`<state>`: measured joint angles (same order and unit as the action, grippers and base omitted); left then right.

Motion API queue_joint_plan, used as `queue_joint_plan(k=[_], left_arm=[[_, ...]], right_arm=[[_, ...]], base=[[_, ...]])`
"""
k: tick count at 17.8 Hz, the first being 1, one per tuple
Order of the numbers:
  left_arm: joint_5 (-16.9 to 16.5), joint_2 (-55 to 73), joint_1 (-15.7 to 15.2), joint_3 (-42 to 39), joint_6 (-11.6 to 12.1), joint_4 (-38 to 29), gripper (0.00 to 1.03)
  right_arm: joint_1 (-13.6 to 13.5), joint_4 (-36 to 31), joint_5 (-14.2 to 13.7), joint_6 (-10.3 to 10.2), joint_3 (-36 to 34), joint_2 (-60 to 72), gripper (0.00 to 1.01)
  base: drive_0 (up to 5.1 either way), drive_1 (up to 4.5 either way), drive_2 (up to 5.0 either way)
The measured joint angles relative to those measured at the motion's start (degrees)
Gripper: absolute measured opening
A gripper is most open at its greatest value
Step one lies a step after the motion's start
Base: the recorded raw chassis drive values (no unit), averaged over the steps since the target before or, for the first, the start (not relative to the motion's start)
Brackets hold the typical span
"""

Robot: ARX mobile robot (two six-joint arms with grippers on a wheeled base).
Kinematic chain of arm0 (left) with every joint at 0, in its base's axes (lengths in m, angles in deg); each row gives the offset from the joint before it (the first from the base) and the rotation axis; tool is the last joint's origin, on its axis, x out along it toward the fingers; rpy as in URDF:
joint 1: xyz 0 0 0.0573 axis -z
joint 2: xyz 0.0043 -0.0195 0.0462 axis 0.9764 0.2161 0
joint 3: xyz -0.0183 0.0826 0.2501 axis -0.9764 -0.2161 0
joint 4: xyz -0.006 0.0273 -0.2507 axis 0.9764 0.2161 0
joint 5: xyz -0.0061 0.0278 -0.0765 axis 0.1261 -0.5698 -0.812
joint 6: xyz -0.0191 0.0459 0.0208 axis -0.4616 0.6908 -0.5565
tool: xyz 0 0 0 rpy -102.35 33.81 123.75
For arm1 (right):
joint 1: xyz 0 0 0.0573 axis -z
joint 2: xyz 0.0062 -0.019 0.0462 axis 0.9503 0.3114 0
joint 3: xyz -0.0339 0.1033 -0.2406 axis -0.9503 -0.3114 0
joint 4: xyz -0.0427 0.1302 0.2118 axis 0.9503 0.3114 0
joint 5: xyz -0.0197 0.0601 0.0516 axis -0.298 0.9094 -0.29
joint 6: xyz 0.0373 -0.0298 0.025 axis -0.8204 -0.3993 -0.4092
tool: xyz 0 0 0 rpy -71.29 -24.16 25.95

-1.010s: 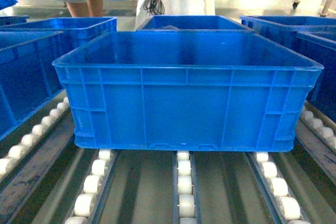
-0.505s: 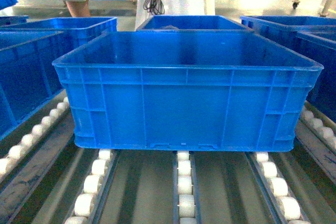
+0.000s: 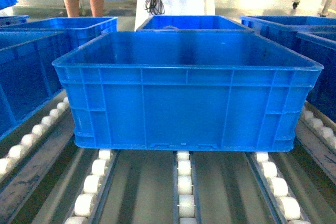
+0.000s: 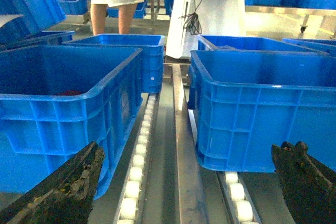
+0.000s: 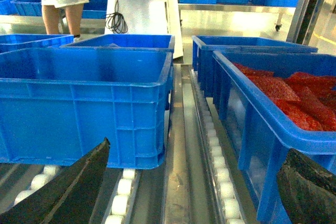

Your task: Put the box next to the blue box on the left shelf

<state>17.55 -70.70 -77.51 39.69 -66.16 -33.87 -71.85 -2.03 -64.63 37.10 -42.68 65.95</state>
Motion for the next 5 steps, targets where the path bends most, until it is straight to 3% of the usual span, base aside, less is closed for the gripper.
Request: queue_joint_plan(k=[5], left_arm=[[0.0,0.0,0.0,0.0,0.0,0.0,0.98]], right_arm=[[0.0,0.0,0.0,0.0,0.0,0.0,0.98]], base=[[0.0,0.0,0.0]])
